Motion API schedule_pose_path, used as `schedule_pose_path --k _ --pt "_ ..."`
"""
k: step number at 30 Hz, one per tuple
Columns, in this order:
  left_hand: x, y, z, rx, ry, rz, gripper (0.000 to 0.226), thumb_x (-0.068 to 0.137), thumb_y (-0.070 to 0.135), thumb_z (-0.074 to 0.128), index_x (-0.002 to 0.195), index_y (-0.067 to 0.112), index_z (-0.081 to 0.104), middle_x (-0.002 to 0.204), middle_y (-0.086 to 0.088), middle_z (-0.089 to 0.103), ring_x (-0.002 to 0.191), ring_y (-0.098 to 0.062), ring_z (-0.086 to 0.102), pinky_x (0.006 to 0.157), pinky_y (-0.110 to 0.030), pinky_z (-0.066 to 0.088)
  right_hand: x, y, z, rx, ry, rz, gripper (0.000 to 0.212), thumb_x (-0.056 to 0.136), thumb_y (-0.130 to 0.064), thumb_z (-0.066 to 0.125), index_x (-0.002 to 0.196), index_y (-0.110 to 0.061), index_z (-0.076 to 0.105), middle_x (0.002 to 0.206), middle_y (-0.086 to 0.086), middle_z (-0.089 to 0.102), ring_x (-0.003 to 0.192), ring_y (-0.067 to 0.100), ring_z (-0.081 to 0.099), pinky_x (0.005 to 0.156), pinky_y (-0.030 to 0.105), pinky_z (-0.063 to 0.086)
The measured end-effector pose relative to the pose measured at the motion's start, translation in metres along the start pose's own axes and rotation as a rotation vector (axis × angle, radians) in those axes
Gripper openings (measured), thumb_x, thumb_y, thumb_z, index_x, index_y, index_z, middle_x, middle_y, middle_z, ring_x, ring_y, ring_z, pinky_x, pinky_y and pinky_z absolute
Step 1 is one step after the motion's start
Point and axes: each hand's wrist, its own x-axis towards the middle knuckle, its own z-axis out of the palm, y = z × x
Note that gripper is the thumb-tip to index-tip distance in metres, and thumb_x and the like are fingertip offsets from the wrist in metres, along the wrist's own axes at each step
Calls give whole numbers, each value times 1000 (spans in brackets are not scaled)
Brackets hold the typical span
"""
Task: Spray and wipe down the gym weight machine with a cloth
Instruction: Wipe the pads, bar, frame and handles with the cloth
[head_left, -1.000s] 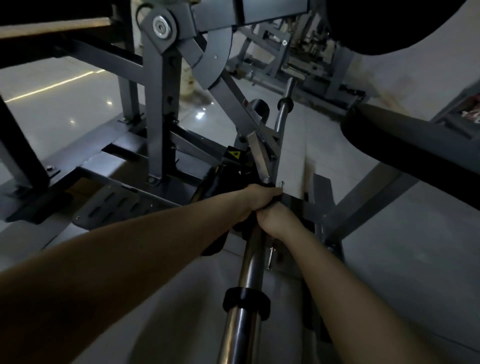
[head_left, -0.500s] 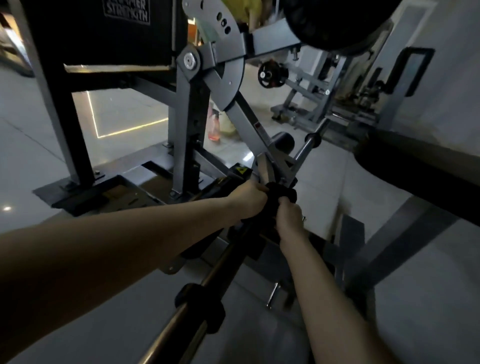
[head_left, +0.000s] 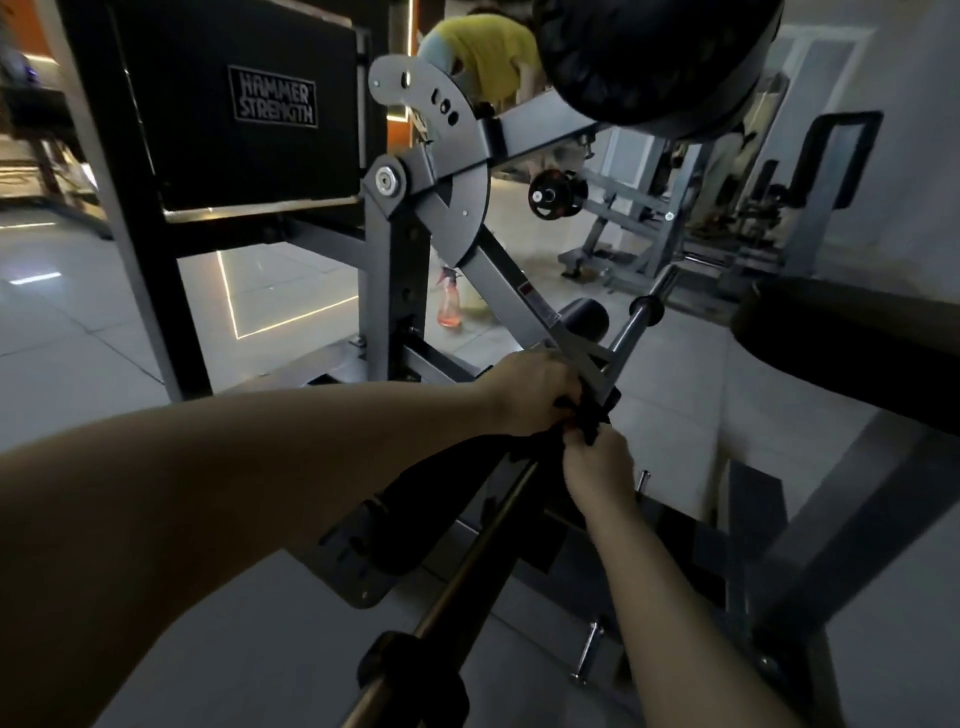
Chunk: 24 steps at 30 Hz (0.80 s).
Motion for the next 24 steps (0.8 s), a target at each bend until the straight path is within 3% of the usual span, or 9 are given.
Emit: schedule_pose_path --k 3,7,12,15,19,22,24 --pt "6 -16 8 81 51 91 25 90 28 54 95 19 77 105 0 73 112 -26 61 100 -37 40 2 0 12 41 -72 27 44 104 -36 48 130 -1 47 116 13 57 101 30 56 76 31 35" --pt "13 -37 16 151 84 186 33 97 30 47 116 26 74 125 5 70 132 -20 51 114 -35 21 19 3 17 53 -119 73 50 105 -37 47 142 -5 37 137 18 54 120 34 56 81 29 35" --pt "33 -32 24 291 57 136 38 103 32 41 124 26 71 134 6 66 139 -17 45 118 -35 16 47 12 10 206 -215 126 51 102 -43 52 142 -12 45 132 10 60 113 27 59 93 36 49" --pt "44 -16 27 334 -16 86 30 100 30 49 122 29 70 130 7 65 133 -20 48 114 -38 28 52 11 9 220 -140 181 39 105 -34 46 130 -5 56 112 13 65 94 27 61 75 31 46" --pt "45 0 29 426 27 96 34 101 34 46 126 26 68 134 0 56 123 -25 48 102 -40 39 38 6 11 120 64 200 16 98 -10 47 99 -8 62 98 16 64 99 38 65 78 39 49" --pt "25 -2 31 452 113 110 36 99 37 48 130 27 66 133 -2 54 121 -26 49 99 -40 40 18 6 1 31 94 91 18 93 -13 51 76 -11 57 80 11 61 84 35 64 64 35 45" --pt "6 -6 30 306 111 132 35 98 36 52 130 33 67 128 -3 54 120 -26 49 98 -40 38 8 4 -7 28 39 48 19 91 -20 54 74 -12 57 78 11 63 79 30 64 60 34 49"
